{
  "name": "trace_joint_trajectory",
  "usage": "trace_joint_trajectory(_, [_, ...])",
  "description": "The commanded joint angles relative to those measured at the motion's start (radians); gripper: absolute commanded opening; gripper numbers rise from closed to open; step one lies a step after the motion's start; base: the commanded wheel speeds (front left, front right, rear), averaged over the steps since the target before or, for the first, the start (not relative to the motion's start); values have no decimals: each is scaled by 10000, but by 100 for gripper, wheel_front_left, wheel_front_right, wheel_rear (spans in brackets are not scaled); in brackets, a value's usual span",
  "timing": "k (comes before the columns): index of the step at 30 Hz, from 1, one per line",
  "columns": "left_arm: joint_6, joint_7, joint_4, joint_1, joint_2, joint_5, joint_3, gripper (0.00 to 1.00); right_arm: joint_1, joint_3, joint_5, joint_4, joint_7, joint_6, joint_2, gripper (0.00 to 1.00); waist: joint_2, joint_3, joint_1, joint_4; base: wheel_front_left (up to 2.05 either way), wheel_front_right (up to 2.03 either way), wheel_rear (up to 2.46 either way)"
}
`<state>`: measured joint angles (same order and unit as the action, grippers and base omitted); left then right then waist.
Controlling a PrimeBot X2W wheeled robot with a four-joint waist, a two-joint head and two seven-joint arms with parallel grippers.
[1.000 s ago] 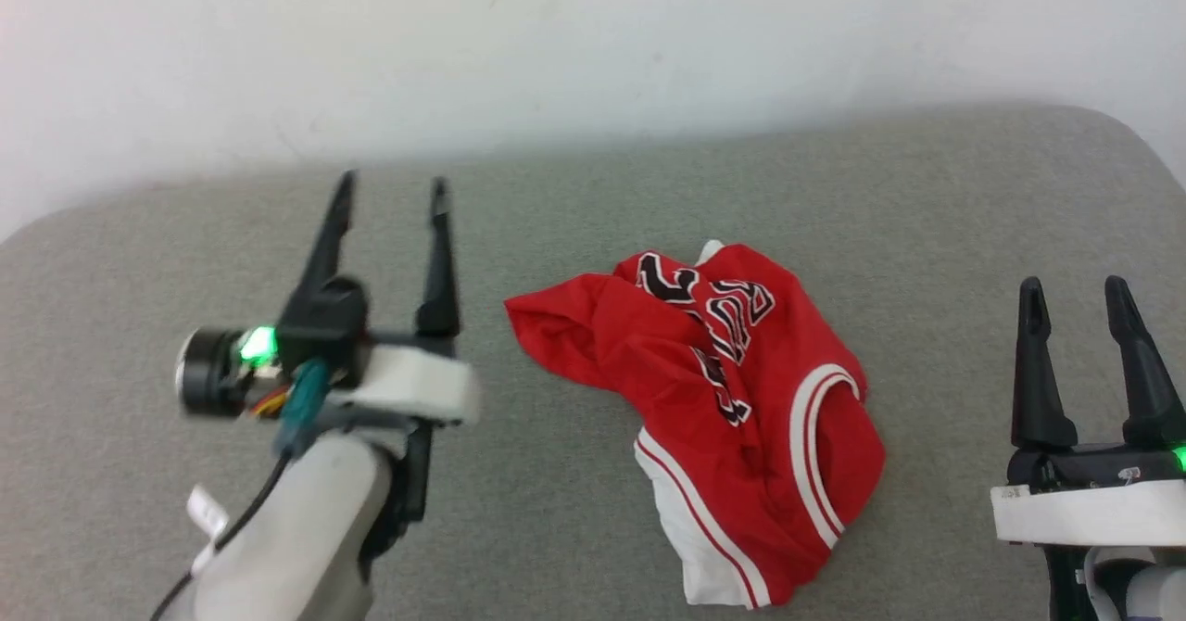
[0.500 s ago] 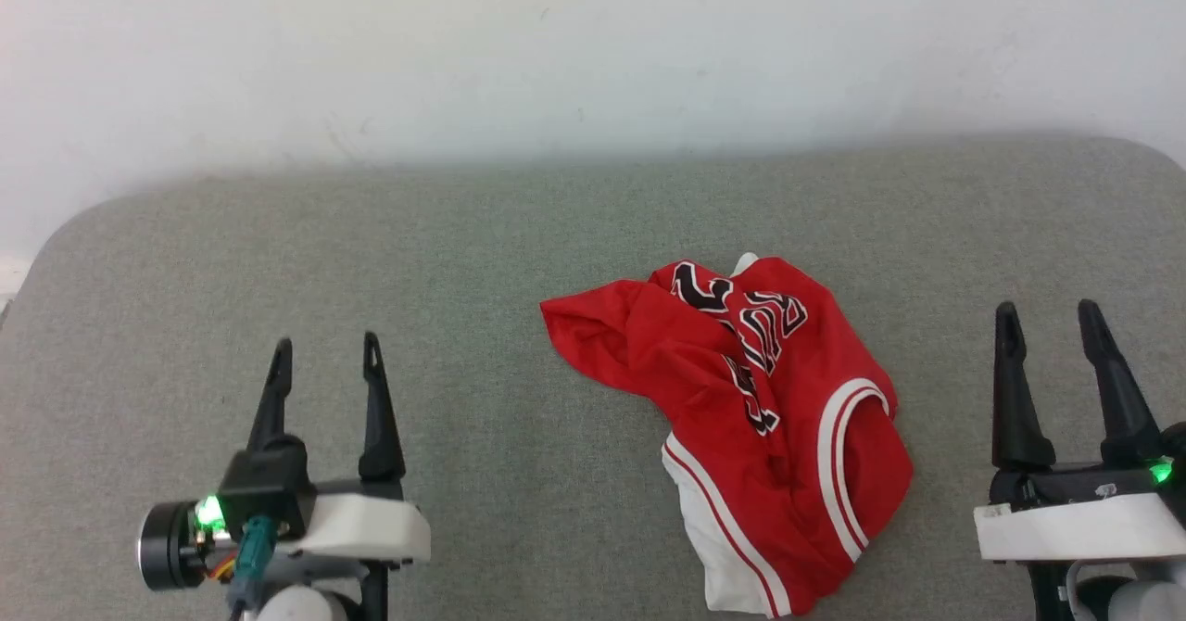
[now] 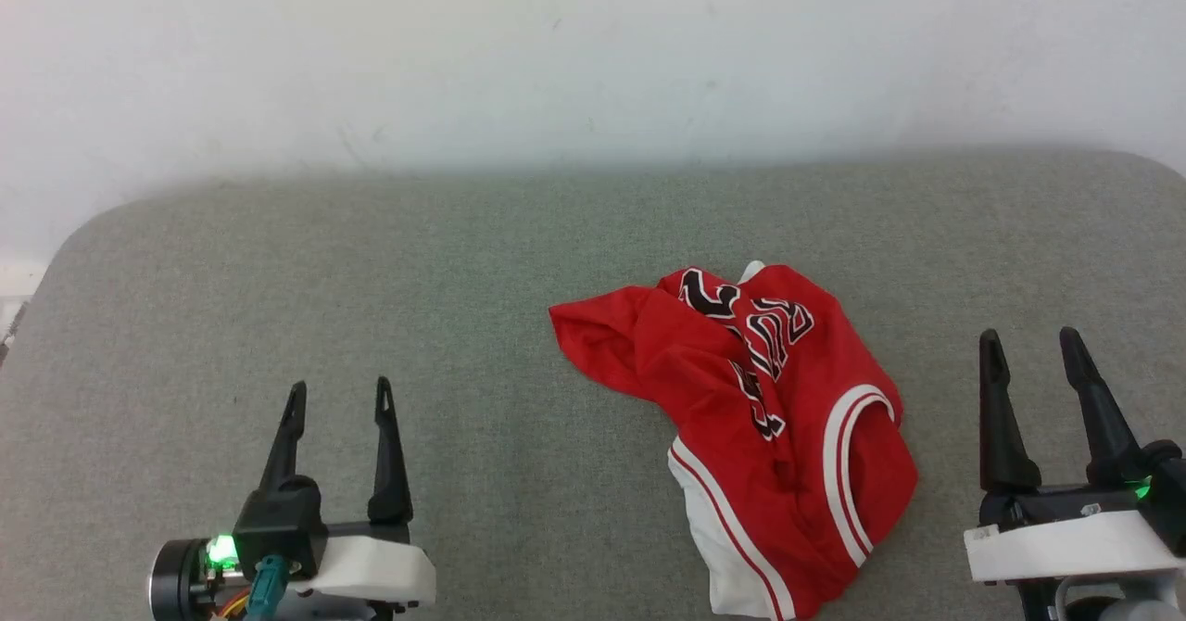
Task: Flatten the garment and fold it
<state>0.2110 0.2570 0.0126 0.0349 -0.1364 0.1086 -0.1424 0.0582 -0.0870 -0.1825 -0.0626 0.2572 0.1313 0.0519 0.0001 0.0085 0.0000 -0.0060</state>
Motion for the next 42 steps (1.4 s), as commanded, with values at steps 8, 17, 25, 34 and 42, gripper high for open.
trace_joint_trajectory(8, [-441, 47, 57, -47, 235, -408, 358, 100, 75, 88, 90, -1, 46, -6, -17, 100, -1, -30, 0, -59, 0, 0, 0])
trace_joint_trajectory(17, [-2360, 34, 1282, -1878, -551, -756, -546, 100, 36, 45, 129, 15, 46, -6, -17, 100, -1, -80, 0, -135, 0, 0, 0])
trace_joint_trajectory(25, [-3404, -2557, 2410, -4248, -1279, -144, -3340, 100, -47, 21, 107, -51, 46, -6, -17, 100, -1, 74, 0, -541, 0, 0, 0])
trace_joint_trajectory(34, [-3414, -5743, 2053, -6314, -2663, 3118, -8322, 100, -272, -29, 44, -87, 46, -6, -17, 100, -1, 530, 0, -1092, 0, 0, 0])
trace_joint_trajectory(42, [-3416, -7471, 1952, -7688, -2766, 5137, -10990, 100, -606, -89, -44, -152, 46, -6, -17, 100, -1, 1129, 0, -1516, 0, 0, 0])
